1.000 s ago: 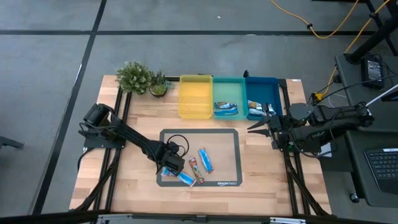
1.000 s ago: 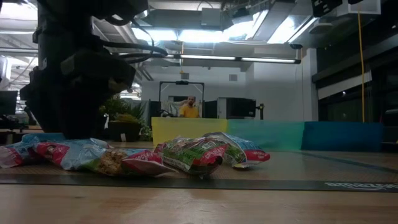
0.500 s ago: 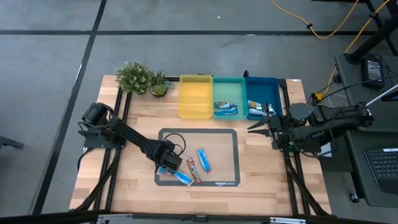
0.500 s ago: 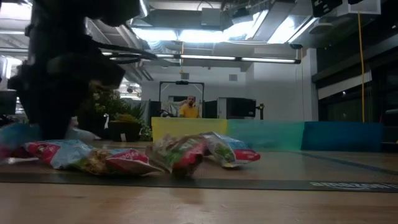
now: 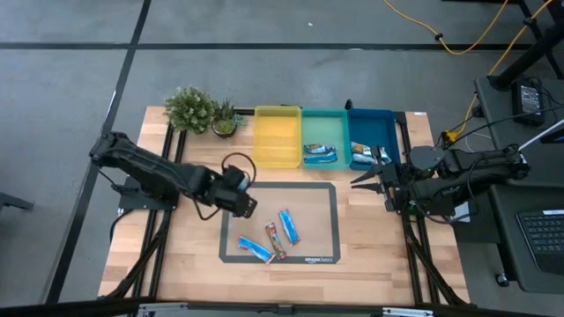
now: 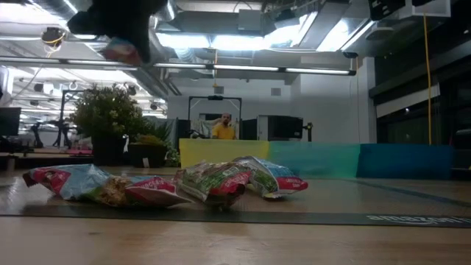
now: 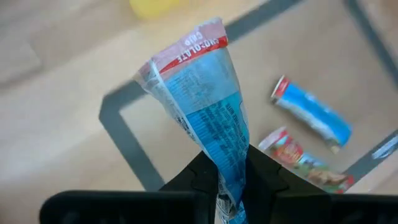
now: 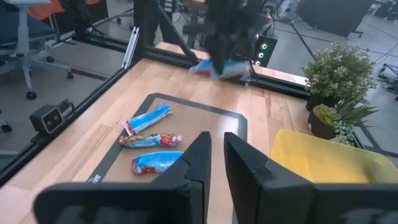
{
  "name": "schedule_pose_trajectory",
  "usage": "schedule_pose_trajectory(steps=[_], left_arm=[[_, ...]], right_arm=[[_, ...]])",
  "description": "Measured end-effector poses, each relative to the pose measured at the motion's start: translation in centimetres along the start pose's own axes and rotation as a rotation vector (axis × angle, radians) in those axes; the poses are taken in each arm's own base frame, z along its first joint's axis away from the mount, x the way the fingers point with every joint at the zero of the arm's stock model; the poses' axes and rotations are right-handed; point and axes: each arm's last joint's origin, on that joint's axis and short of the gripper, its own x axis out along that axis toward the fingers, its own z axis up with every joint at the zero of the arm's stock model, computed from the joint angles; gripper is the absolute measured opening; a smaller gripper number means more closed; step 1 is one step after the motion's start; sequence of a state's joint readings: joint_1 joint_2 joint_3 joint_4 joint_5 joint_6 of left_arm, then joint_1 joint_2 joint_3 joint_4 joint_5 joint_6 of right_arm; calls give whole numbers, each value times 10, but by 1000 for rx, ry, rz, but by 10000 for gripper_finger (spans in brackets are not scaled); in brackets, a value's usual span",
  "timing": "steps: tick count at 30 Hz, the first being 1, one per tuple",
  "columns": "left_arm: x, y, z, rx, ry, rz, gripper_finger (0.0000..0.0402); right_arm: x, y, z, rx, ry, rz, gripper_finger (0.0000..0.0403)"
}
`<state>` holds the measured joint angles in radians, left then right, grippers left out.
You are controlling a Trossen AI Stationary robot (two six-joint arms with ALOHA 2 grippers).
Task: Pick and place Granola Bars by type
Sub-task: Put the red granola bar into the yellow bin
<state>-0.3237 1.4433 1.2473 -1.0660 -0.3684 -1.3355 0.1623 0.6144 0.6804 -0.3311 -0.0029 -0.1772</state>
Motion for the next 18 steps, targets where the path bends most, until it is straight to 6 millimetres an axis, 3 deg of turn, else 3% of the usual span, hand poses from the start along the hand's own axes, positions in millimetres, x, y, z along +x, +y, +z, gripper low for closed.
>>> schedule_pose_trajectory(steps=[9, 18], left_arm=[[-16, -5, 25, 18, -46, -54, 42], [-10, -1, 112, 176, -107, -19, 42]], right_arm=[[0, 0, 0, -15, 3, 0, 48], [0, 0, 0, -15, 4, 0, 49]])
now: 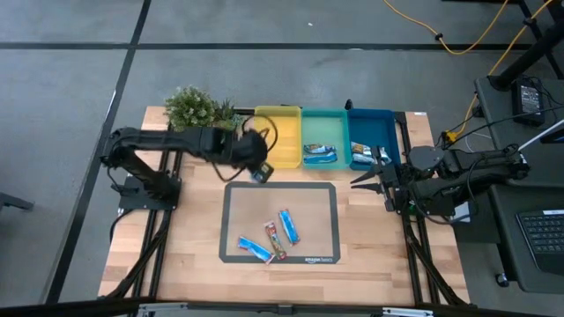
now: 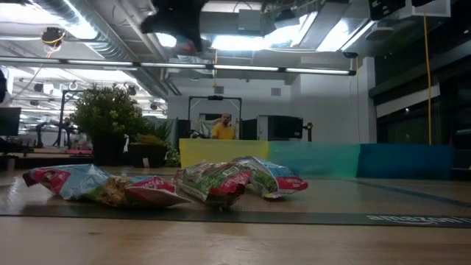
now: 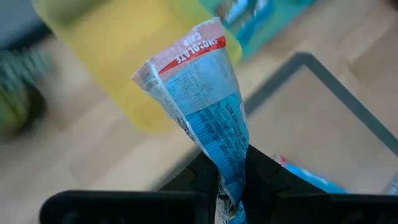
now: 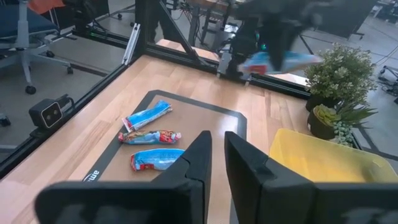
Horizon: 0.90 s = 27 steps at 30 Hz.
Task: Pick and place Granola Bars by type
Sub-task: Put the red granola bar into the yellow bin
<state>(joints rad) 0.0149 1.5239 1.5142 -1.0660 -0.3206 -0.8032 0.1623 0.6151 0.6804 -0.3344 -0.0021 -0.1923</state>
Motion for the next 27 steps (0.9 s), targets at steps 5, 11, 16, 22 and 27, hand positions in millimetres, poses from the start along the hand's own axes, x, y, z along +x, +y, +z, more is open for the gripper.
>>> schedule_pose_trajectory(steps=[5, 11, 16, 22, 27], left_arm=[[6, 23, 31, 84, -30, 45, 42], [14, 52, 53, 147, -1, 35, 42], [36, 69, 77, 208, -17, -57, 42], [76, 86, 99, 228, -6, -117, 42], [95, 95, 103, 292, 18, -110, 42]], right_arm=[[0, 0, 0, 40, 1, -4, 49], [0, -2, 0, 111, 9, -64, 49], [0, -4, -1, 113, 18, -132, 49], [0, -5, -1, 108, 23, -170, 49], [-1, -5, -1, 106, 25, -190, 49]])
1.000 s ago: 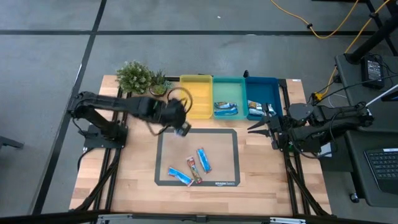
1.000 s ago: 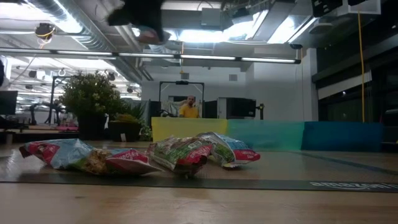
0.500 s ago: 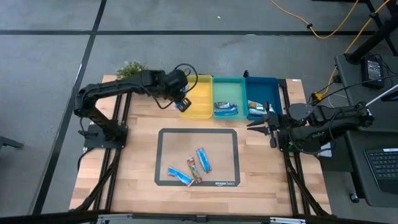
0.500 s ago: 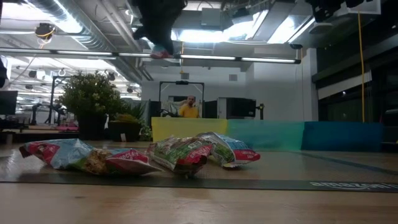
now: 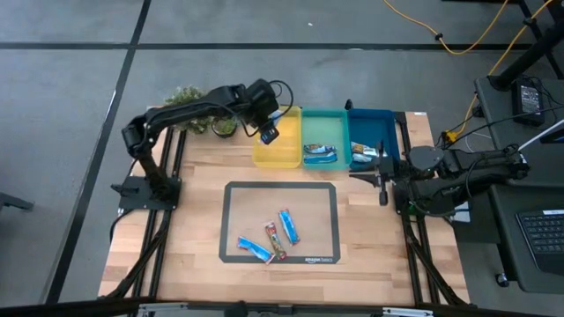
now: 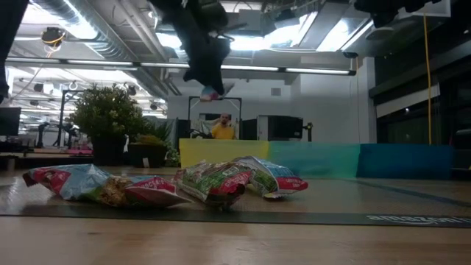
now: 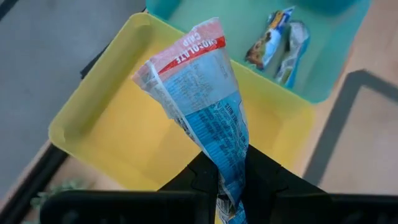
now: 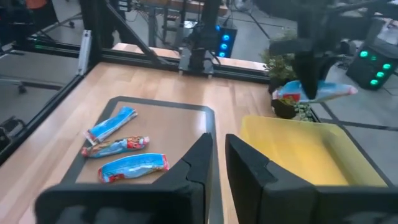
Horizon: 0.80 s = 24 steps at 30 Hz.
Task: Pick and place Granola Bars by type
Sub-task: Put the red granola bar into the yellow bin
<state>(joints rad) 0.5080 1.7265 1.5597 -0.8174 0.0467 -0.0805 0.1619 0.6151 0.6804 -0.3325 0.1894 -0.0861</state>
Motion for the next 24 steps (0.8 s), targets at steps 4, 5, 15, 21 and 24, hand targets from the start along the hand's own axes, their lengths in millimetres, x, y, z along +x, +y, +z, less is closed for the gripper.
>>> schedule_pose_trajectory(steps=[4, 5, 15, 21, 24], left_arm=[[21, 4, 0, 45, 38, 8, 42], [29, 4, -1, 55, 53, 4, 42], [104, 6, -14, 105, 203, 14, 42], [122, 7, -21, 103, 253, 12, 42], [125, 7, -22, 101, 255, 8, 43]], right_arm=[[0, -1, 0, 2, 3, -31, 49], [0, -1, 0, 2, 3, -33, 49], [0, -2, 0, -1, 6, -53, 49], [0, -2, 0, -1, 6, -53, 48], [0, -2, 0, -1, 6, -53, 48]])
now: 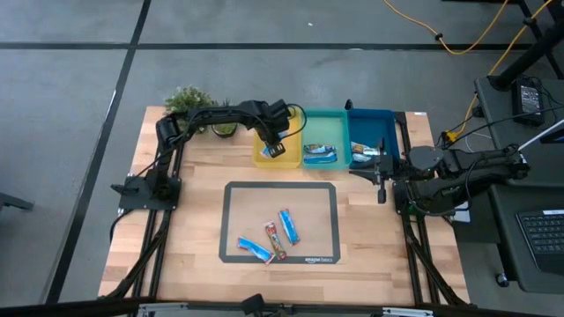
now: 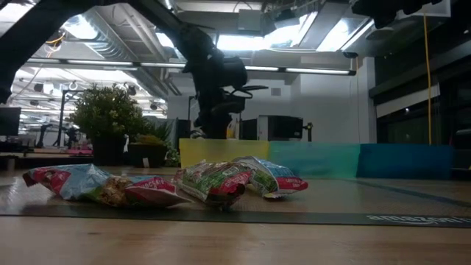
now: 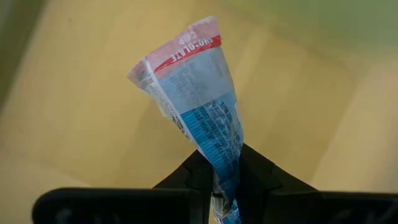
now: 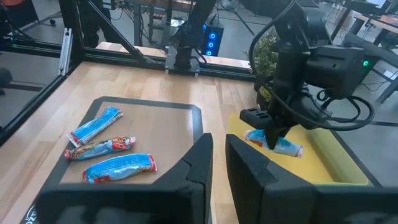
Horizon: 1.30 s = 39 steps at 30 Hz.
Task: Pick and place Granola Bars by type
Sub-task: Put the red granola bar into the yellow bin
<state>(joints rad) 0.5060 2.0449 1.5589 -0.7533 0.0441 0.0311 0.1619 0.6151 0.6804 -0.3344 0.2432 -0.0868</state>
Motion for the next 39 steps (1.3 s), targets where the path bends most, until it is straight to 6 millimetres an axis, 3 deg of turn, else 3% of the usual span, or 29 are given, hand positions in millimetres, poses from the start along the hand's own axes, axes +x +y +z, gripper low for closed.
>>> schedule_pose_trajectory(steps=[13, 26, 32, 35, 39], left_arm=[[0, 0, -1, 6, 15, 0, 48], [-8, -2, 1, 14, 32, 24, 141], [-57, -23, 18, 119, -37, 7, 143], [-97, -40, 20, 156, -125, -41, 141], [-160, -55, 6, 147, -263, -85, 139]], right_arm=[[0, 0, 0, -26, 1, -1, 48], [0, 0, 0, -27, 1, -1, 48], [0, 0, 0, -27, 1, 0, 49], [0, 0, 0, -28, 4, 0, 49], [0, 0, -1, -29, 10, 1, 49]])
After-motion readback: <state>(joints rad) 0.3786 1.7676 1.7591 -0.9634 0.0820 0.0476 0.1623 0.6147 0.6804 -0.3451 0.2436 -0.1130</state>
